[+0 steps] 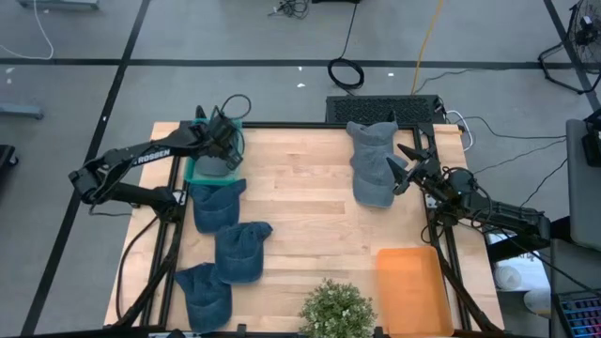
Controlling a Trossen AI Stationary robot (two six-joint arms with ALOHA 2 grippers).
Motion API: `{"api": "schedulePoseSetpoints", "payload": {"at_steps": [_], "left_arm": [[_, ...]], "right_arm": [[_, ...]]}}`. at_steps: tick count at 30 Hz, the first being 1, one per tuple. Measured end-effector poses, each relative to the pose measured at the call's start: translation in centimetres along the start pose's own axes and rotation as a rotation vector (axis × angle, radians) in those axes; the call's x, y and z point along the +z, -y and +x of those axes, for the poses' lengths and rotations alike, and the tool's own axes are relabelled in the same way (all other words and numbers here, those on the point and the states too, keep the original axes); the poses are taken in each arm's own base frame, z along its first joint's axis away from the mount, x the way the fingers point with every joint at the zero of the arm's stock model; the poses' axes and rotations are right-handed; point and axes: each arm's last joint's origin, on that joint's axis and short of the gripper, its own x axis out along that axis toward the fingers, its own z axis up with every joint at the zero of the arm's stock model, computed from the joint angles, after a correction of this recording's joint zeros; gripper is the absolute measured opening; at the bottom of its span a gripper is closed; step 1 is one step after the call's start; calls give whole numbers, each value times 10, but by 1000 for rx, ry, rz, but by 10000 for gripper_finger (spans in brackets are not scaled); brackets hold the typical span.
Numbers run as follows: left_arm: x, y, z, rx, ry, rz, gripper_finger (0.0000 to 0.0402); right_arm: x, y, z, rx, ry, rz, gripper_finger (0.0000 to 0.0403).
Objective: Pick & Place hat
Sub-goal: Put the bottom gray cap into the green bin
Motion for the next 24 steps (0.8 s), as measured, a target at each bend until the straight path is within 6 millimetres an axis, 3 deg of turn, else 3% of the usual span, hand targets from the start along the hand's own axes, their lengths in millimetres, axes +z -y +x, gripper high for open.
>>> {"api": "schedulePoseSetpoints", "payload": {"at_steps": [3, 8, 13, 18, 24], "left_arm": [[19, 2, -20, -160, 103, -4, 37], [38, 9, -62, -443, 495, 126, 37], [29, 16, -97, -556, 745, 265, 37], [14, 22, -115, -649, 931, 299, 37], [2, 23, -129, -677, 1013, 318, 37]], "right_arm": [[0, 0, 0, 0, 0, 0, 263], [0, 0, 0, 0, 0, 0, 261], [0, 0, 0, 0, 0, 0, 262], [0, 0, 0, 0, 0, 0, 262], [1, 0, 0, -2, 15, 6, 262]]}}
